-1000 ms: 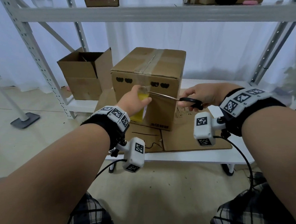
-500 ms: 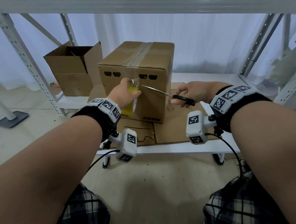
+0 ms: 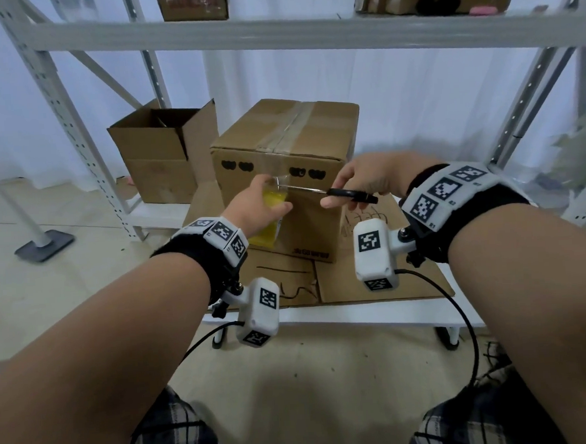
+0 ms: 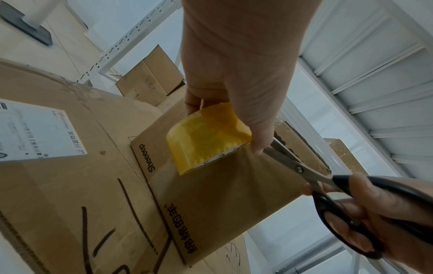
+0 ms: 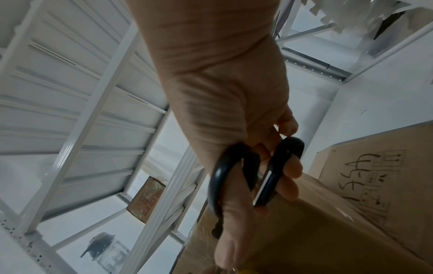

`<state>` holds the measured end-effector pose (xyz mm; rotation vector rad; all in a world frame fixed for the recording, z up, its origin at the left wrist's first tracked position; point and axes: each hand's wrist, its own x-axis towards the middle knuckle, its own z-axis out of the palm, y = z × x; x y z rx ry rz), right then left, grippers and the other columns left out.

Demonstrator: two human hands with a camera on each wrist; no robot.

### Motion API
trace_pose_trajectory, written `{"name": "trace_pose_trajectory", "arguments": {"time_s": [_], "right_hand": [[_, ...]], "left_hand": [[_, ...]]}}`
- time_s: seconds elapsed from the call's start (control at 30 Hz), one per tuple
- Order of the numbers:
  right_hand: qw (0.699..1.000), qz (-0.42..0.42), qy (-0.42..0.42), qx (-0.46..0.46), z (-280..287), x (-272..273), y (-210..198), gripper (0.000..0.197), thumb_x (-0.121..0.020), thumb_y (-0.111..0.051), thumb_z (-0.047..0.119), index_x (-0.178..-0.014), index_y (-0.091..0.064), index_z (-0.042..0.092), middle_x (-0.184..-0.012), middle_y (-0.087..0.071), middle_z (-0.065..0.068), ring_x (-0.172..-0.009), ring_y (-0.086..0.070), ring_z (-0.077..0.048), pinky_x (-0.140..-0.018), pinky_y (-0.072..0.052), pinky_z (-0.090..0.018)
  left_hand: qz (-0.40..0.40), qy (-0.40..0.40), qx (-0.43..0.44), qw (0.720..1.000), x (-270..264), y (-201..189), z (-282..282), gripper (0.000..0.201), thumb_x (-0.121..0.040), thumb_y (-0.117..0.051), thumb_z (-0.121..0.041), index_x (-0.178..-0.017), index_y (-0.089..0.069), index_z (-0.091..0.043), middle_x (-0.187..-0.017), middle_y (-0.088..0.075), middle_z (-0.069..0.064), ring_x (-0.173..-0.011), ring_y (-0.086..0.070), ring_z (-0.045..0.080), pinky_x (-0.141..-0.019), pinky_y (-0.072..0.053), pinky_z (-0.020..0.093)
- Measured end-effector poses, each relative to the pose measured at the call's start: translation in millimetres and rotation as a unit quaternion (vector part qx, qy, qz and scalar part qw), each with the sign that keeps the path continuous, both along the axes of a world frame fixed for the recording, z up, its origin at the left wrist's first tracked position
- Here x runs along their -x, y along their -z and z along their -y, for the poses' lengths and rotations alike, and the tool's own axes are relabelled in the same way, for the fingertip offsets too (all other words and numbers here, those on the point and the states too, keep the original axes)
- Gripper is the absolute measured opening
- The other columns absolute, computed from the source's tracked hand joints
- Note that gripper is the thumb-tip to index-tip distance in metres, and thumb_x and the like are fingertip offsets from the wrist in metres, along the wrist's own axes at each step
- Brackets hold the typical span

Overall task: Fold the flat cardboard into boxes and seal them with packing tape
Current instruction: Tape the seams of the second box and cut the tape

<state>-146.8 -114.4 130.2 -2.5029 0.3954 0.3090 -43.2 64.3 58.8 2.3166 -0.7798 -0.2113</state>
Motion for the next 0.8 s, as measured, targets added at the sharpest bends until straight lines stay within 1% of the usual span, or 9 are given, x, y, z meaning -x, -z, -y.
{"name": "trace_pose_trajectory", "arguments": {"time_s": [0.07, 0.13, 0.27, 0.37, 0.43, 0.53, 0.63, 0.73, 0.8], "right_hand": [[1.000, -0.004, -0.002, 0.015, -1, -5, -2, 0.065, -0.047, -0.074, 0.063, -0.095, -0.068, 0.019, -0.091, -0.072, -0.006, -0.090, -0.069, -0.019, -0.091, -0.055, -0.039], [0.999, -0.004, -0.005, 0.032, 0, -8, -5, 0.062, -0.051, -0.073, 0.062, -0.096, -0.068, 0.020, -0.087, -0.072, -0.003, -0.084, -0.068, -0.015, -0.086, -0.055, -0.034], [0.999, 0.013, -0.012, 0.039, 1, -10, -3, 0.044, -0.068, -0.077, 0.053, -0.095, -0.069, 0.020, -0.081, -0.070, -0.001, -0.076, -0.065, -0.013, -0.077, -0.053, -0.027], [0.999, 0.030, -0.010, 0.032, 1, -9, 2, 0.038, -0.073, -0.076, 0.049, -0.095, -0.068, 0.020, -0.083, -0.069, -0.003, -0.074, -0.065, -0.012, -0.071, -0.050, -0.025], [0.999, 0.035, -0.012, 0.031, 0, -8, 4, 0.039, -0.072, -0.076, 0.051, -0.095, -0.069, 0.021, -0.087, -0.070, -0.004, -0.076, -0.066, -0.013, -0.073, -0.052, -0.025], [0.999, 0.036, -0.011, 0.023, 0, -7, 5, 0.040, -0.068, -0.076, 0.052, -0.093, -0.069, 0.023, -0.093, -0.072, -0.007, -0.078, -0.067, -0.014, -0.081, -0.055, -0.030], [0.999, 0.039, -0.010, 0.019, -1, -5, 6, 0.042, -0.064, -0.076, 0.053, -0.092, -0.069, 0.023, -0.093, -0.072, -0.007, -0.076, -0.067, -0.013, -0.083, -0.055, -0.032], [0.999, 0.031, -0.016, 0.020, -3, -7, 8, 0.040, -0.072, -0.075, 0.050, -0.097, -0.068, 0.019, -0.092, -0.072, -0.007, -0.077, -0.067, -0.014, -0.081, -0.055, -0.030], [0.999, 0.029, -0.019, 0.017, -6, -9, 9, 0.042, -0.074, -0.074, 0.050, -0.098, -0.068, 0.017, -0.089, -0.071, -0.006, -0.078, -0.067, -0.014, -0.080, -0.055, -0.029]], "left_hand": [[-0.002, -0.004, 0.001, 1.000, -1, 0, -1, 0.072, -0.090, -0.064, -0.035, -0.148, -0.025, -0.018, -0.134, -0.054, 0.010, -0.115, -0.055, 0.023, -0.086, -0.042, 0.025], [-0.004, -0.006, 0.003, 1.000, -1, 0, -2, 0.073, -0.089, -0.064, -0.035, -0.148, -0.025, -0.018, -0.137, -0.052, 0.010, -0.118, -0.054, 0.023, -0.086, -0.041, 0.025], [-0.009, -0.009, 0.004, 1.000, -2, 1, -2, 0.075, -0.089, -0.065, -0.036, -0.149, -0.023, -0.018, -0.137, -0.051, 0.011, -0.119, -0.054, 0.025, -0.090, -0.043, 0.027], [-0.009, -0.013, 0.005, 1.000, -3, 1, -3, 0.077, -0.090, -0.064, -0.036, -0.149, -0.020, -0.017, -0.137, -0.051, 0.012, -0.119, -0.053, 0.026, -0.090, -0.043, 0.028], [-0.013, -0.019, 0.009, 1.000, -3, 0, -4, 0.080, -0.089, -0.064, -0.036, -0.150, -0.017, -0.015, -0.138, -0.050, 0.012, -0.120, -0.053, 0.026, -0.093, -0.044, 0.029], [-0.013, -0.026, 0.013, 0.999, -3, -1, -3, 0.085, -0.090, -0.064, -0.037, -0.151, -0.010, -0.012, -0.142, -0.046, 0.013, -0.123, -0.051, 0.028, -0.098, -0.043, 0.033], [-0.019, -0.031, 0.020, 0.999, -2, -2, -3, 0.088, -0.091, -0.063, -0.037, -0.152, -0.006, -0.011, -0.143, -0.046, 0.013, -0.123, -0.051, 0.028, -0.094, -0.042, 0.030], [-0.020, -0.034, 0.016, 0.999, -2, -2, -3, 0.089, -0.091, -0.062, -0.036, -0.152, -0.004, -0.010, -0.139, -0.049, 0.014, -0.119, -0.054, 0.028, -0.089, -0.043, 0.029], [-0.023, -0.034, 0.015, 0.999, -2, -3, -3, 0.089, -0.091, -0.063, -0.035, -0.152, -0.003, -0.009, -0.139, -0.049, 0.014, -0.119, -0.054, 0.028, -0.089, -0.042, 0.028]]}}
